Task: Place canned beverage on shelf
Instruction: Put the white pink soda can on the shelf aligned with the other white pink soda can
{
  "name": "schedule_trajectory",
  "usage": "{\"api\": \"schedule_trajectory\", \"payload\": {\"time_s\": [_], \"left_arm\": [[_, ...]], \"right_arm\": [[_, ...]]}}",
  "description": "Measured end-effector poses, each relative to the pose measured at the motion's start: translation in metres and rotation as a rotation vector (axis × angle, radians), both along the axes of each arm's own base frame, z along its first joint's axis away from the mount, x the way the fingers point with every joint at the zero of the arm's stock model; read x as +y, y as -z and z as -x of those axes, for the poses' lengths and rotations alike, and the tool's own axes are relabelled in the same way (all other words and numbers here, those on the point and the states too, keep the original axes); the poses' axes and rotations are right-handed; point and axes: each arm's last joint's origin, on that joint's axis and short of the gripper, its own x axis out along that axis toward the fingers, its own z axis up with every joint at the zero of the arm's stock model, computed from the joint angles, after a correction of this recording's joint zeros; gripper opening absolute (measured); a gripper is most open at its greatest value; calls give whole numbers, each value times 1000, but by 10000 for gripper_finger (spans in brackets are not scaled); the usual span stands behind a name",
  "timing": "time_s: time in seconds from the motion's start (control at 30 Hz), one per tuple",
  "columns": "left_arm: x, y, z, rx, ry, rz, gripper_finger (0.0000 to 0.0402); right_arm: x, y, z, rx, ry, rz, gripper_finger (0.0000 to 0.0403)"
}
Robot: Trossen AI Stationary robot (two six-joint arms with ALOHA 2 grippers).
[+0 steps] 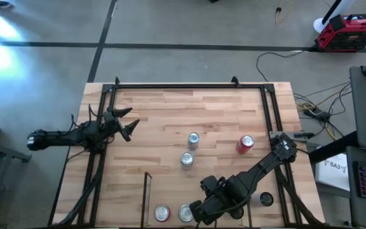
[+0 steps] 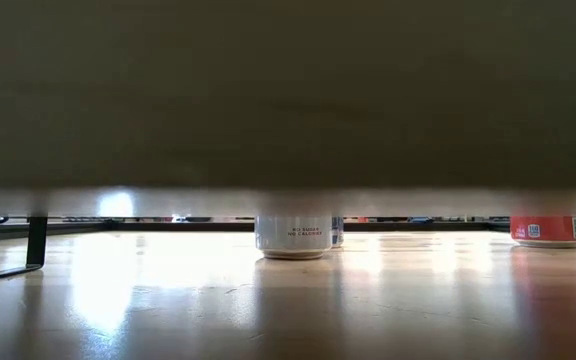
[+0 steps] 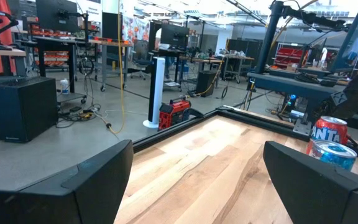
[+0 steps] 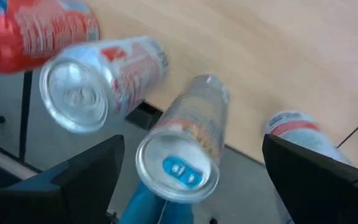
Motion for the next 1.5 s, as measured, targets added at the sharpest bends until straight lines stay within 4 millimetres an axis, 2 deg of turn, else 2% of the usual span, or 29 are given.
{"api": "schedule_trajectory", "payload": {"time_s": [0.23,0.4,0.53,0.7,0.8,0.9,1.03,1.23,1.37,1.5], "left_arm": [[0,0,0,1,0,0,346],[0,0,0,1,-1,0,346],[0,0,0,1,0,0,346],[0,0,0,2,0,0,346],[0,0,0,3,0,0,346],[0,0,0,3,0,0,346],[0,0,0,3,0,0,346],[0,0,0,3,0,0,346],[0,0,0,3,0,0,346],[0,0,0,3,0,0,346]], "right_arm": [[-14,-4,3,13,-3,75,366],[-33,-3,-1,72,49,131,366],[-54,-3,-6,124,165,145,366],[-94,-19,-15,87,292,132,366],[-117,-26,-14,77,341,126,366],[-128,-26,-7,105,405,123,366],[-137,-22,21,191,563,93,366],[-147,-27,87,306,793,-7,366],[-142,-33,128,323,884,-58,366],[-128,-31,161,383,901,-98,366]]}}
